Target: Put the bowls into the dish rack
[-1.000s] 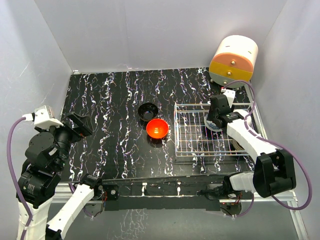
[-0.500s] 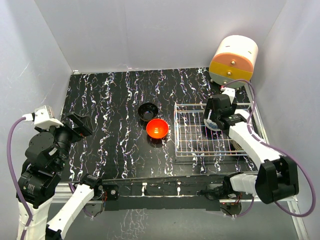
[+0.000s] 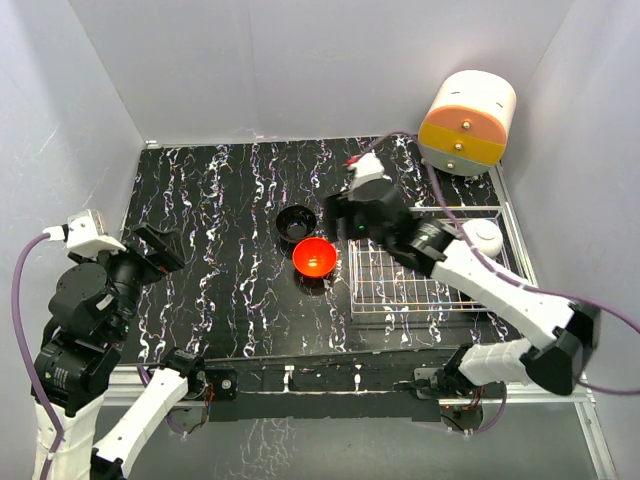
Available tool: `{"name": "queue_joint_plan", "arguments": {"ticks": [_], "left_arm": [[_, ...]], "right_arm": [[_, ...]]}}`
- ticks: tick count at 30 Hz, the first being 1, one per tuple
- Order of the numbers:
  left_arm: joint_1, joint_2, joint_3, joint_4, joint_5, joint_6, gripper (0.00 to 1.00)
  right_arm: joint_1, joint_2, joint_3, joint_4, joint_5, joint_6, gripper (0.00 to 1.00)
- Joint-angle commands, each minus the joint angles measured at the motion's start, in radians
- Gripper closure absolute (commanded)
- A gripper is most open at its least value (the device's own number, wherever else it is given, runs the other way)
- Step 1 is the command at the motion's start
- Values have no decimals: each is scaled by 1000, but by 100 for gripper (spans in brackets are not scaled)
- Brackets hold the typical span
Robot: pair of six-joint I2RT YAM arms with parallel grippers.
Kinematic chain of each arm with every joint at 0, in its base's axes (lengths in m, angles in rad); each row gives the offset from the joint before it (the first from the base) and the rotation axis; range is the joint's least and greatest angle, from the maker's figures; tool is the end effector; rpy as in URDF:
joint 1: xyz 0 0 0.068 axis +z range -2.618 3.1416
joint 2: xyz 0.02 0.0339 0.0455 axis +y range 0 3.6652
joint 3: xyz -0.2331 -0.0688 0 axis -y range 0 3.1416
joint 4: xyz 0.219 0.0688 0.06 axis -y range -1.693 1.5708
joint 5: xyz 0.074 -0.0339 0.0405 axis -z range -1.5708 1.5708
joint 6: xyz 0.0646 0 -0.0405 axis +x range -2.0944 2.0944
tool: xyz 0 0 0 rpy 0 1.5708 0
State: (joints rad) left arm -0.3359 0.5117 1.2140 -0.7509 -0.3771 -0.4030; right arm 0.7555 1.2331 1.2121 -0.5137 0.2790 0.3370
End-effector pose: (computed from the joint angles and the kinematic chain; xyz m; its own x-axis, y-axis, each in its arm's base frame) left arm 0.0825 -0.0036 0.4084 -0.0262 -0.3771 -0.9258 -0.0555 0.9253 -0.3753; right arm 0.2161 0.1791 0.3195 -0.5110 -0.0446 -0.8584 -0.3366 0.9293 0.1521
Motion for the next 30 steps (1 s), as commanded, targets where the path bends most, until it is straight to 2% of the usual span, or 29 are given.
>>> {"name": "queue_joint_plan", "arguments": {"ticks": [1,14,21,25,30], "left_arm": [[-3,16,52,-14,-11,6,3],[-3,-35,69,-82,-64,9,3],[-3,-45,55,-89,-72,10,3],[-3,-49,56,-97,-81,13,3],[-3,-56,59,-108,-89,16,3]], "right_arm": [[150,157,128,25,2,-60,21],[224,564,196,67,-12,-81,26],[234,649,180,139,24,-105,31],[234,686,185,150,37,-113,43],[233,721,179,161,49,-121,49]]}}
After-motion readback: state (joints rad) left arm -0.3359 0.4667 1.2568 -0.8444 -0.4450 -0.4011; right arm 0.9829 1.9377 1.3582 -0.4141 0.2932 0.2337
